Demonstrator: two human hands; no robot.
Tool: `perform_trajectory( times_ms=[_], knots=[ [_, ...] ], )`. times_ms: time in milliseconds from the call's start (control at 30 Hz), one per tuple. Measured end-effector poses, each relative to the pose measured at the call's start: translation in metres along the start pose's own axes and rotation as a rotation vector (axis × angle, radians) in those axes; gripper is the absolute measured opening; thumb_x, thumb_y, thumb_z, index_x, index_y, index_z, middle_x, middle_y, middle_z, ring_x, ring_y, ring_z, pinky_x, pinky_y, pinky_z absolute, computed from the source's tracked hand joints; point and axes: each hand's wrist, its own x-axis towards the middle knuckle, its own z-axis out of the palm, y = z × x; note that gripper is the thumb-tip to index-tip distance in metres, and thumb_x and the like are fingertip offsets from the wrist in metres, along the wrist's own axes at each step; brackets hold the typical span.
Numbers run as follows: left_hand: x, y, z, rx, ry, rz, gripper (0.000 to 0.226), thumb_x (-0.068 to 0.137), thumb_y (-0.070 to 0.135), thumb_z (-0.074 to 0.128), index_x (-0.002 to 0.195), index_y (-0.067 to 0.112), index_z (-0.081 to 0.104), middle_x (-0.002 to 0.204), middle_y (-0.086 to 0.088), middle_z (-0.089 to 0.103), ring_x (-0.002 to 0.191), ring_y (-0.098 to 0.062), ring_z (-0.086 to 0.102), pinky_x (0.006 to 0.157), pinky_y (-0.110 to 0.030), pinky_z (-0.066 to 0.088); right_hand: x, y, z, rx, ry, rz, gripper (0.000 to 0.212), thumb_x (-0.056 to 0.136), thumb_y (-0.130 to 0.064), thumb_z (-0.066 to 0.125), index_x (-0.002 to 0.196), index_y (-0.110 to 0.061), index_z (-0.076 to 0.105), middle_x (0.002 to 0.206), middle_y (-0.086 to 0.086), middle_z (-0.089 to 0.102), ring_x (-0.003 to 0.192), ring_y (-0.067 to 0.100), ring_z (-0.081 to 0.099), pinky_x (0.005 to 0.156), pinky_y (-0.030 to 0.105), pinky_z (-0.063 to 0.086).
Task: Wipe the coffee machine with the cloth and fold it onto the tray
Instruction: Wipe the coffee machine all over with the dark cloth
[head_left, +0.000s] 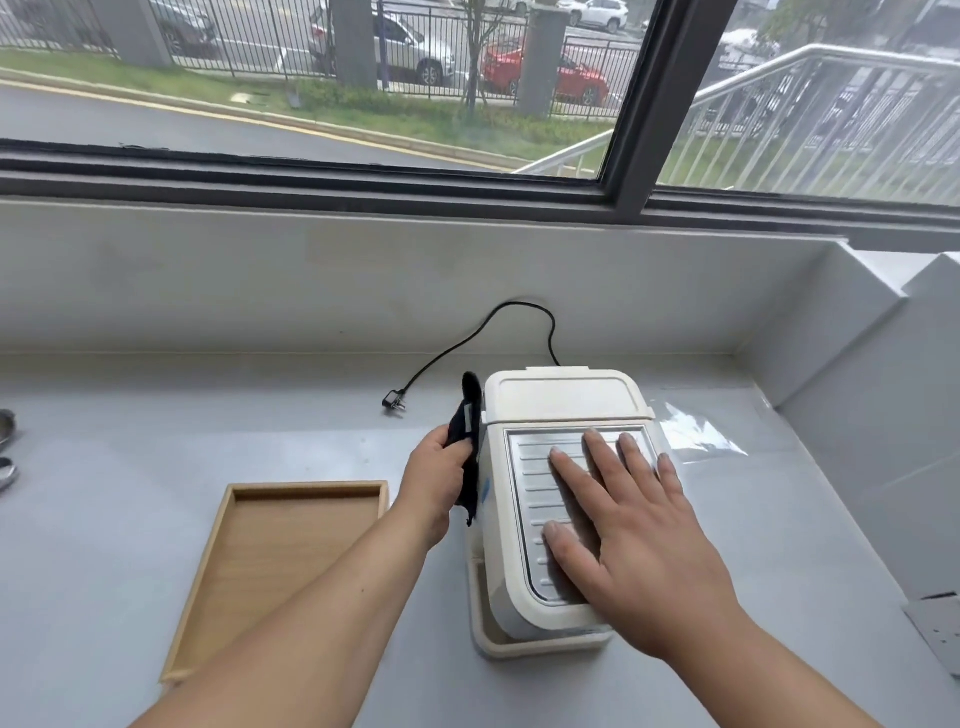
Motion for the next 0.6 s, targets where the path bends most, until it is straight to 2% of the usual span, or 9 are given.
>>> perform_trajectory(
  times_ms=[100, 233, 333, 400, 600],
  knots=[
    [0.007, -0.021, -0.001, 0.016, 0.031, -0.041, 0.025, 0.095, 0.015, 0.057, 0.113, 0.018, 0.074, 0.101, -0.011, 0.078, 0.080, -0.026, 0.067, 0.067, -0.035, 0.051, 0.001, 0.000, 0.000, -0.001, -0.006, -0.001, 0.074, 0.092, -0.077, 0.012, 0.161, -0.053, -0.001, 0.173, -0.012, -0.010, 0.158, 0.017, -0.018, 0.127, 0.045, -0.011],
    [0.018, -0.041, -0.003, 0.073, 0.057, -0.076, 0.026, 0.094, 0.014, 0.054, 0.109, 0.019, 0.075, 0.108, -0.017, 0.078, 0.089, -0.033, 0.070, 0.073, -0.040, 0.055, 0.000, 0.001, 0.001, 0.001, -0.002, 0.005, 0.073, 0.093, -0.076, 0.013, 0.160, -0.052, -0.004, 0.174, -0.012, -0.010, 0.158, 0.016, -0.020, 0.127, 0.045, -0.011],
    [0.024, -0.055, -0.005, 0.102, 0.072, -0.104, 0.025, 0.094, 0.014, 0.056, 0.111, 0.020, 0.074, 0.110, -0.015, 0.078, 0.103, -0.040, 0.073, 0.089, -0.052, 0.061, 0.000, 0.001, 0.002, 0.013, 0.000, 0.004, 0.074, 0.093, -0.076, 0.014, 0.161, -0.052, -0.003, 0.174, -0.011, -0.008, 0.159, 0.017, -0.017, 0.127, 0.045, -0.011],
    [0.028, -0.059, -0.004, 0.128, 0.084, -0.108, 0.024, 0.094, 0.014, 0.059, 0.110, 0.022, 0.075, 0.108, -0.012, 0.079, 0.106, -0.042, 0.073, 0.097, -0.060, 0.058, 0.001, 0.001, 0.002, 0.017, 0.001, 0.003, 0.074, 0.093, -0.076, 0.015, 0.161, -0.052, -0.001, 0.174, -0.011, -0.006, 0.159, 0.017, -0.015, 0.127, 0.045, -0.011],
    [0.028, -0.069, -0.008, 0.285, 0.108, -0.118, 0.021, 0.093, 0.013, 0.063, 0.109, 0.024, 0.069, 0.106, -0.010, 0.077, 0.103, -0.039, 0.073, 0.092, -0.058, 0.060, 0.001, 0.002, 0.001, 0.035, 0.004, 0.005, 0.074, 0.094, -0.075, 0.018, 0.161, -0.051, 0.001, 0.175, -0.010, -0.003, 0.160, 0.018, -0.011, 0.127, 0.045, -0.011]
  ],
)
